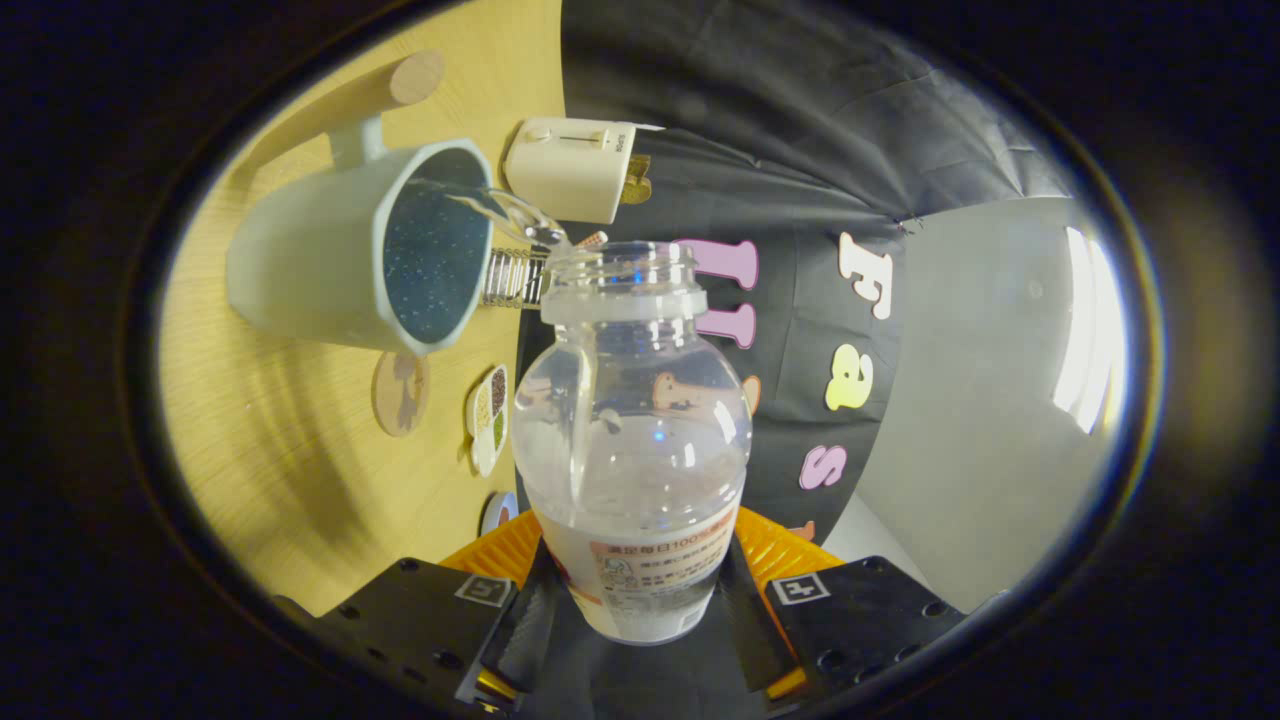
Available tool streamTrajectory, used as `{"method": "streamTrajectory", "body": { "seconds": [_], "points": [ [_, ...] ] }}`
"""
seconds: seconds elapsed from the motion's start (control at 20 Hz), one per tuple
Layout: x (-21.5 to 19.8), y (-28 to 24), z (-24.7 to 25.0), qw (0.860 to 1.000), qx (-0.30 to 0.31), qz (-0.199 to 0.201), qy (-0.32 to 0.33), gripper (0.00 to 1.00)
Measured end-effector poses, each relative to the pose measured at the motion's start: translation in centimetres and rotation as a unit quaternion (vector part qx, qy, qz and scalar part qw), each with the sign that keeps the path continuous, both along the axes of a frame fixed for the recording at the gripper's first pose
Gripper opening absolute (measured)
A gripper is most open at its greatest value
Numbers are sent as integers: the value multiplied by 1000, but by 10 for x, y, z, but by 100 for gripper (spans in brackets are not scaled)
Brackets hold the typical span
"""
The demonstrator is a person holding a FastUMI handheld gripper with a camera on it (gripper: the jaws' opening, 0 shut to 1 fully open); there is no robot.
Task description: Take the bottle from table, then pour the juice into the cup, finally place the bottle on the coaster
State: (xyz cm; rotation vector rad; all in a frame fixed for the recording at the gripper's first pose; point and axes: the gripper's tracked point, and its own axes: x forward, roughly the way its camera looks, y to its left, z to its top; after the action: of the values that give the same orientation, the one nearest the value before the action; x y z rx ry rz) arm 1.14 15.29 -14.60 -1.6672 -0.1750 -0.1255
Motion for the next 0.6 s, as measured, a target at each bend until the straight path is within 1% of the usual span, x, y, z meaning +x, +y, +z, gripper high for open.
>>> {"method": "streamTrajectory", "body": {
  "seconds": [0.6],
  "points": [
    [2, -2, 0, 1000, -17, 0, 3, 79]
  ]
}}
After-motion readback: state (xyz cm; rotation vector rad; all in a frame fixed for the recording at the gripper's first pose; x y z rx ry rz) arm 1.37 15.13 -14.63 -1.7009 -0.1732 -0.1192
